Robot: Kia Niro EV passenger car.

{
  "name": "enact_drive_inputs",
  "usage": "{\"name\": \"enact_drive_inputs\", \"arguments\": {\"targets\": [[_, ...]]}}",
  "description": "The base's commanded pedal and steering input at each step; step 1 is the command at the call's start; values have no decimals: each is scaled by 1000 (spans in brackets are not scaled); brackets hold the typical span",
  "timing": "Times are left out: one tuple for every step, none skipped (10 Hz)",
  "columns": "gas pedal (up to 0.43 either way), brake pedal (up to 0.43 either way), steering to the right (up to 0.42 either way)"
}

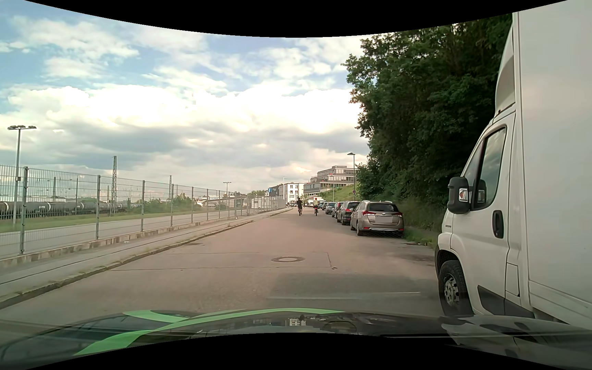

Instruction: Follow the waypoints while adhering to traffic rules and regulations

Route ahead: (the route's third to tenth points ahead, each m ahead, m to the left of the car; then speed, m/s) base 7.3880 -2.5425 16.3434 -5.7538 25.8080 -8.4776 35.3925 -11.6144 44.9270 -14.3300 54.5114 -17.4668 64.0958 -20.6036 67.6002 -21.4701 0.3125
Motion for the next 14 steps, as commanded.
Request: {"name": "enact_drive_inputs", "arguments": {"targets": [[0, 73, 282], [0, 73, 276], [0, 73, 270], [0, 73, 260], [0, 67, 247], [0, 61, 233], [0, 55, 209], [0, 55, 180], [0, 55, 147], [0, 49, 114], [0, 49, 84], [0, 49, 36], [0, 49, -7], [0, 49, -53]]}}
